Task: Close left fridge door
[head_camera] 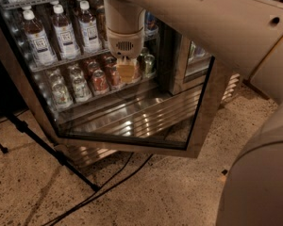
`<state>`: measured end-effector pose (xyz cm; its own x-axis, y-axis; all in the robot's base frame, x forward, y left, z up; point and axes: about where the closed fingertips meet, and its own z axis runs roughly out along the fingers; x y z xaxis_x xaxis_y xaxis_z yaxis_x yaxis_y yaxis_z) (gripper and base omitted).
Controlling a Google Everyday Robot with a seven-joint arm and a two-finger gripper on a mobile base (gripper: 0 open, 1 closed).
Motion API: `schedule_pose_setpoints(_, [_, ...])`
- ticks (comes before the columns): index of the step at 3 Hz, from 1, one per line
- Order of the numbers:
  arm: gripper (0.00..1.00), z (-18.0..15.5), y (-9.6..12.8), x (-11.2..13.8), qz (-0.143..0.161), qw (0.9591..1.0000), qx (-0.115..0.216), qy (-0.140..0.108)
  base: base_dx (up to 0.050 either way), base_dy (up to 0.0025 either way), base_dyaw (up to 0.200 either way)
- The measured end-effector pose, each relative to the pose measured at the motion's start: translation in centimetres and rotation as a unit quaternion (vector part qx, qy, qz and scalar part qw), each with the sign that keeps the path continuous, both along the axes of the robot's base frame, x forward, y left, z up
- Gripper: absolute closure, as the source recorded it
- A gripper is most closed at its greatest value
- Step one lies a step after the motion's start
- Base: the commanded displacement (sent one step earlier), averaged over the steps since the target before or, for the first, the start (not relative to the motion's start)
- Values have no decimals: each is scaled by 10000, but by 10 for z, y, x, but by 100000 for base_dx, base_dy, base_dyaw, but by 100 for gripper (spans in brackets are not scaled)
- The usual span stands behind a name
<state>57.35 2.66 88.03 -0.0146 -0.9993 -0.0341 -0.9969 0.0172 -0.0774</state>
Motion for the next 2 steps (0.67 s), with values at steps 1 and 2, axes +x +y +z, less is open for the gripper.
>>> schedule_pose_setpoints(1, [100, 0, 0, 0, 0, 10000, 0, 0, 4995, 1, -5])
schedule_pose_setpoints(2, [100, 0, 0, 0, 0, 10000, 0, 0, 4999, 1, -32])
